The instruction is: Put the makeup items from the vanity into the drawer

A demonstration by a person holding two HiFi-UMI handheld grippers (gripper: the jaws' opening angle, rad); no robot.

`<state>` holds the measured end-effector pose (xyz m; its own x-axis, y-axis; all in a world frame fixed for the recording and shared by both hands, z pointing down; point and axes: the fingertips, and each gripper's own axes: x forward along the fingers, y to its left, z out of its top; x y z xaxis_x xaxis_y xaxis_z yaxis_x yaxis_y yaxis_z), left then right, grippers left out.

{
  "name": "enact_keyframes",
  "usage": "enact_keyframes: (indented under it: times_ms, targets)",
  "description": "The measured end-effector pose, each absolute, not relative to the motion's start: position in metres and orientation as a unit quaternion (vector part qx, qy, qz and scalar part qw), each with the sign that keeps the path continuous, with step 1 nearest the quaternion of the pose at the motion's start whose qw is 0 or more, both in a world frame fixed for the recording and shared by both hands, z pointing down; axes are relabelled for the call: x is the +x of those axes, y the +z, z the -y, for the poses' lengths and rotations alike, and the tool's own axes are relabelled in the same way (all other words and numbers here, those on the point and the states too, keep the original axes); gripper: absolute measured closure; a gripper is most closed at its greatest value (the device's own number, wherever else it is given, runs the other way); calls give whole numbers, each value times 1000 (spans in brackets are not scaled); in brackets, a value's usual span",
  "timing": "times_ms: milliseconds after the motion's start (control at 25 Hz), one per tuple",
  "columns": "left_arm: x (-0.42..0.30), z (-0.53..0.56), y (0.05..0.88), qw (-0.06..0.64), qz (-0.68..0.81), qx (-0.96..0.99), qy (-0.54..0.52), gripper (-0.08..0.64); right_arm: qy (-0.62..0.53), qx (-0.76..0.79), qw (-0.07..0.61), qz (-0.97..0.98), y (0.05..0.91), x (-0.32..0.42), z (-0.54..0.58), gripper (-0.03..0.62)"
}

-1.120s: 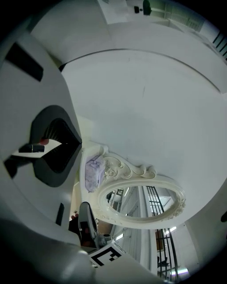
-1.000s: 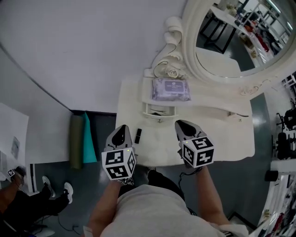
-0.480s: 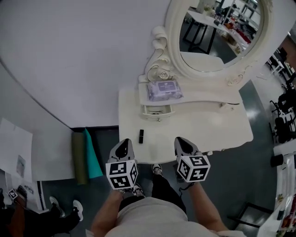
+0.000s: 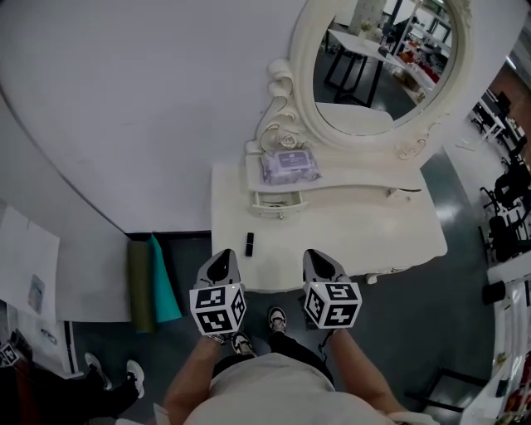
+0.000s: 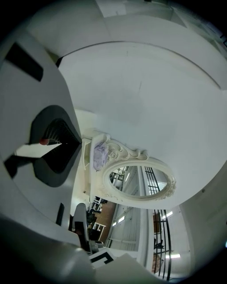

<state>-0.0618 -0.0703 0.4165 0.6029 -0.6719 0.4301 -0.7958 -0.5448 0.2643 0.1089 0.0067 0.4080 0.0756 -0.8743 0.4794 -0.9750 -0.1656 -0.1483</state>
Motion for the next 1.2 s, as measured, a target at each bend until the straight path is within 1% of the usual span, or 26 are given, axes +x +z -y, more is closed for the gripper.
enact_keyframes:
  times_ms: [200,400,640,800,1000,1160,1200]
  targets:
    - [-58,70,417,229,426,865,136,557,239,722,102,641,405,114,0,574]
    - [-56,70,415,217,431,865,136,557,240,717,104,646,406,117,5,574]
    - [-59,76,419,224,443,857,141,555,252,706,110,653,415,111,15,574]
    - [-75,79,425,223,452,850,153,556,272,696,108,656,430,92,24,574]
    - [-95,78,444,238,460,839,165,557,310,684,112,650,453,71,29,572]
    - [-118,81,461,245,470,829,176,555,332,670,126,652,474,51,35,570]
    - [-124,83,464,246,473,827,178,556,335,667,130,653,479,45,38,561]
